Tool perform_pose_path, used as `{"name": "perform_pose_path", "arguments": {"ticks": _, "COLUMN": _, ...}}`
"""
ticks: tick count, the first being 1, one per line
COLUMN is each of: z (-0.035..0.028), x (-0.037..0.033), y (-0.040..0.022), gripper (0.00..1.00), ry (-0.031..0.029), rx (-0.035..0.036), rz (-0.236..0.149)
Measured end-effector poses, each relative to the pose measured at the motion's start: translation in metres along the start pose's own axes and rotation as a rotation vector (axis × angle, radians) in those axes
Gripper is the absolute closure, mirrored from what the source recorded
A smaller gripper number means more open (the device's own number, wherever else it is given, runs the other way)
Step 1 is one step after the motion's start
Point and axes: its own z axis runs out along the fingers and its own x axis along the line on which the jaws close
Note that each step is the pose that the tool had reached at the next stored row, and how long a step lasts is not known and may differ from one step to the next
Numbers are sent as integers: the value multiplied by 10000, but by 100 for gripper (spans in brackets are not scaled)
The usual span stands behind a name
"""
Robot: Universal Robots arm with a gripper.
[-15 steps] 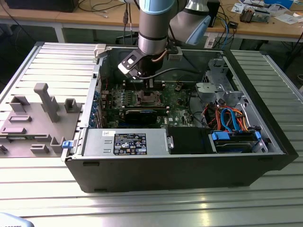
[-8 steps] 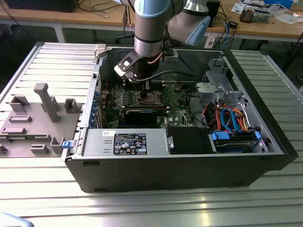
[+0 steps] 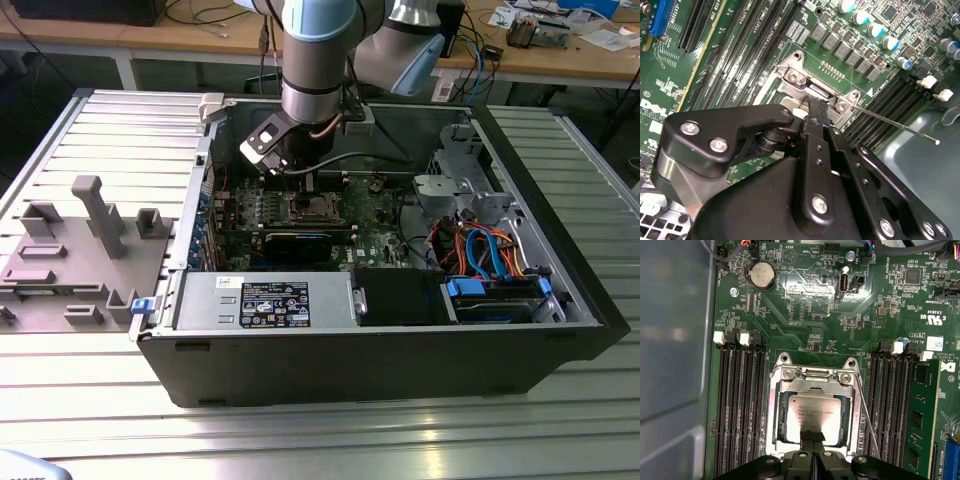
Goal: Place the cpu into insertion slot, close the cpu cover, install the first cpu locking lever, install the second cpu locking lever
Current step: 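Close the cpu cover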
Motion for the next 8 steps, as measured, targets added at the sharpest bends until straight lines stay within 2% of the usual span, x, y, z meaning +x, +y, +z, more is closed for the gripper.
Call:
{"name": "perform_pose_path", "arguments": {"ticks": 2, "z": 1, "x": -1, "y": 12, "gripper": 89, "ry": 2, "rx": 0, "rz": 2}}
{"name": "perform_pose_path", "arguments": {"ticks": 5, "z": -1, "x": -7, "y": 97, "gripper": 89, "ry": 2, "rx": -1, "rz": -1}}
{"name": "perform_pose_path", "arguments": {"ticks": 6, "z": -3, "x": -13, "y": 171, "gripper": 89, "ry": 2, "rx": 2, "rz": -2}}
{"name": "perform_pose_path", "arguments": {"ticks": 8, "z": -10, "x": -19, "y": 236, "gripper": 89, "ry": 4, "rx": 18, "rz": -1}}
